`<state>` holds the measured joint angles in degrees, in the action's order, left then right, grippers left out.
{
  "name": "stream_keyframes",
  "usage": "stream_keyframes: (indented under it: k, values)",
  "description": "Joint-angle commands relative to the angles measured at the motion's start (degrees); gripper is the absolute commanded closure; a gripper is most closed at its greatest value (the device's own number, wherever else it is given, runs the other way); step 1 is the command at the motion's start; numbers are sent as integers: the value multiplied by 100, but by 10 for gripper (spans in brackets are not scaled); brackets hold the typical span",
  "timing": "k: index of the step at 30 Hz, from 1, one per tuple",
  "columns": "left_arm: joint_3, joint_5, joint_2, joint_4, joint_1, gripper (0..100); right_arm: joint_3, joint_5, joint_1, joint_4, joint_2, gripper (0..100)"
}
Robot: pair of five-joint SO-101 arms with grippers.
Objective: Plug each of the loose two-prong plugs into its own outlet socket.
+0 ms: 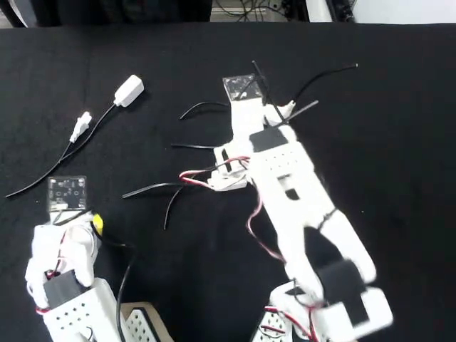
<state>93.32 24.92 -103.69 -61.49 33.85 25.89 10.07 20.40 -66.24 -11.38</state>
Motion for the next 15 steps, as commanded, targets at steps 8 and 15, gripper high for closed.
stream_keyframes:
  k: [8, 15]
  values:
    - [-2993, -308, 3015, 149, -690, 745, -391, -967, -809, -1363, -1789, 942]
    - [-4453, -88, 5873, 633, -1640, 745, 295, -1213, -1969, -343, -1886, 934]
